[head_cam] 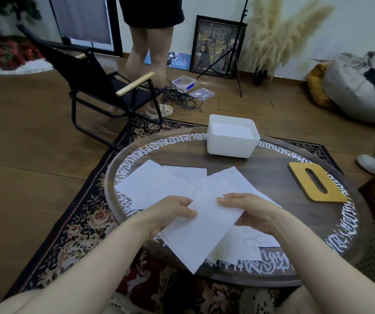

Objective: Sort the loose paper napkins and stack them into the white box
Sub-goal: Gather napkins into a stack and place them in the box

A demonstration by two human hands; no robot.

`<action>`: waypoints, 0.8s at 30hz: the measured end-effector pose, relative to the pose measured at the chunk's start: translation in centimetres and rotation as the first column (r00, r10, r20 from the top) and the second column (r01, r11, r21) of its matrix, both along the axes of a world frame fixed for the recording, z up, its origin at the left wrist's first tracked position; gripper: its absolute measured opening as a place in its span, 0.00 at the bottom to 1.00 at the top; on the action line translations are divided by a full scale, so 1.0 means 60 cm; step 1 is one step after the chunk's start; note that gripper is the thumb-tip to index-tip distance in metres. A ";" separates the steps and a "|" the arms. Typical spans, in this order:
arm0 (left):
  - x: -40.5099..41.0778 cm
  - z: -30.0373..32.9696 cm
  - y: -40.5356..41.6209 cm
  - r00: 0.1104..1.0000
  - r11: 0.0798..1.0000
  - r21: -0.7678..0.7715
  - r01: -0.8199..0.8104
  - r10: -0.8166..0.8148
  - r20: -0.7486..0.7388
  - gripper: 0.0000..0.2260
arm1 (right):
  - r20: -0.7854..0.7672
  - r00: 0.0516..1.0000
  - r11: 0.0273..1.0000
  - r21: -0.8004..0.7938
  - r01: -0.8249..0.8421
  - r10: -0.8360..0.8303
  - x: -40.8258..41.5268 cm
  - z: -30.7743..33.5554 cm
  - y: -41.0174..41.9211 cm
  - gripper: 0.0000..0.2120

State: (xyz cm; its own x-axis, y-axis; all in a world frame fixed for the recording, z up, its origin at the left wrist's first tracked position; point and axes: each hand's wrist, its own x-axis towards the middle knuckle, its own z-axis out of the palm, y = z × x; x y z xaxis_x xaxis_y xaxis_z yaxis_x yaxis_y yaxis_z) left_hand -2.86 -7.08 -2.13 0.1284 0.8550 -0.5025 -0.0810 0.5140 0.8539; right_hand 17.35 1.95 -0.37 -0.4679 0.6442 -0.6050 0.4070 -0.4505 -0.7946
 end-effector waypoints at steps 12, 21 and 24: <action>0.002 0.008 0.011 0.964 0.981 0.139 -0.135 0.163 -0.211 0.05 | 0.071 0.997 0.991 0.132 -0.027 0.018 0.007 -0.010 -0.010 0.04; 0.015 -0.012 0.014 0.910 0.908 0.064 -0.413 0.408 0.079 0.08 | -0.139 0.958 0.958 0.106 0.267 -0.252 0.009 -0.025 -0.003 0.08; 0.026 -0.025 0.019 0.893 0.880 0.163 -0.446 0.450 0.016 0.09 | -0.171 0.950 0.944 0.162 0.287 -0.260 0.001 -0.033 -0.008 0.12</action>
State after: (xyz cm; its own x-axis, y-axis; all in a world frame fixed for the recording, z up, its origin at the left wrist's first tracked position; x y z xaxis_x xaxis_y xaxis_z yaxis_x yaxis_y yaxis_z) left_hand -1.28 -5.97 -3.60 -0.2971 0.8866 -0.3545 -0.2510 0.2858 0.9249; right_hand 17.43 1.48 -2.36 -0.3319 0.8528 -0.4033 0.1628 -0.3693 -0.9149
